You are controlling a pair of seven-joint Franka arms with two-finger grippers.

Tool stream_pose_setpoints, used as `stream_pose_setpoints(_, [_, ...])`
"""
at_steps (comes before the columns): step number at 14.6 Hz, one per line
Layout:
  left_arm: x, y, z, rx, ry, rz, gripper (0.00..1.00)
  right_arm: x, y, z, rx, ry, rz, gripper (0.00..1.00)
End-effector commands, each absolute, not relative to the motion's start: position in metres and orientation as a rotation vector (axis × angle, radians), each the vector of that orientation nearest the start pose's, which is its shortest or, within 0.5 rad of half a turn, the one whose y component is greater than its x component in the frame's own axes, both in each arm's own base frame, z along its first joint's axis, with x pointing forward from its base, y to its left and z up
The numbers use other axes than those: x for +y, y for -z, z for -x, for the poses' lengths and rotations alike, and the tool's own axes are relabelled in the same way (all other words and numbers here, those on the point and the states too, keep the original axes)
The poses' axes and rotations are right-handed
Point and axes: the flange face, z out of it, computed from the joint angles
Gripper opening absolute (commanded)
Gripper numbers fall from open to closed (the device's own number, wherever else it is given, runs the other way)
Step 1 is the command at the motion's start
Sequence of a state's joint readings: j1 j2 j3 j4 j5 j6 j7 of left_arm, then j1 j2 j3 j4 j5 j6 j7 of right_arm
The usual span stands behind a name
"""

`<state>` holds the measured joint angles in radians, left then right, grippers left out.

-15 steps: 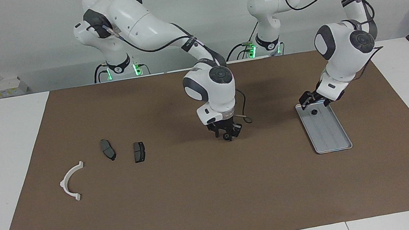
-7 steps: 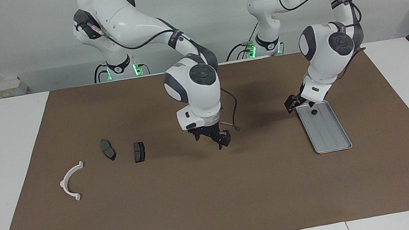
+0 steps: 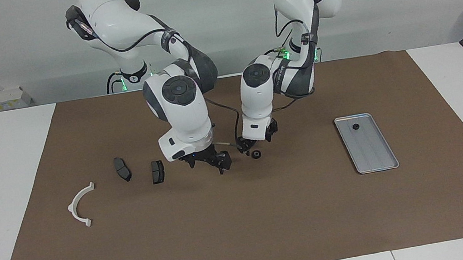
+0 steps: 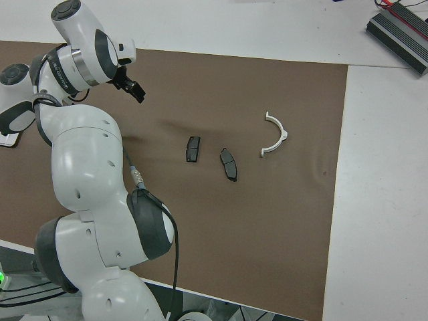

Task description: Pick bearing gear from pile to tray

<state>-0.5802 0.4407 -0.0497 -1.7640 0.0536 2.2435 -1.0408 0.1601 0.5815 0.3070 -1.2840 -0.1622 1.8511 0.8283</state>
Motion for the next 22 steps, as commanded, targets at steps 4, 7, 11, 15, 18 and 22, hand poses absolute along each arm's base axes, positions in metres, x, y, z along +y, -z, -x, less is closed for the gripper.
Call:
stream_pose_setpoints(4, [-0.391,-0.291,-0.541,-0.589,0.084,3.068,1.00,0.168,-0.453,-0.670,0.042,0.022,3.147,1.00])
stream_pose_setpoints(7, [-0.394,-0.290,-0.535,-0.661,0.054,3.024,1.00,0.120,-0.466,-0.668,-0.124,0.024,3.132,1.00])
stream_pose_setpoints(11, [-0.397,-0.289,-0.531,-0.655,0.049,3.024,0.96,0.070,-0.487,-0.649,-0.260,0.034,3.157,1.00])
stream_pose_setpoints(15, [-0.396,-0.286,-0.530,-0.659,0.039,3.023,0.71,0.032,-0.529,-0.611,-0.297,0.027,3.173,1.00])
stream_pose_setpoints(18, [-0.393,-0.285,-0.532,-0.662,0.038,3.020,0.19,0.020,-0.571,-0.581,-0.263,-0.008,3.178,1.00])
stream_pose_setpoints(22, [-0.361,-0.320,-0.548,-0.653,0.025,3.003,0.02,0.017,-0.611,-0.545,-0.238,-0.061,3.177,1.00])
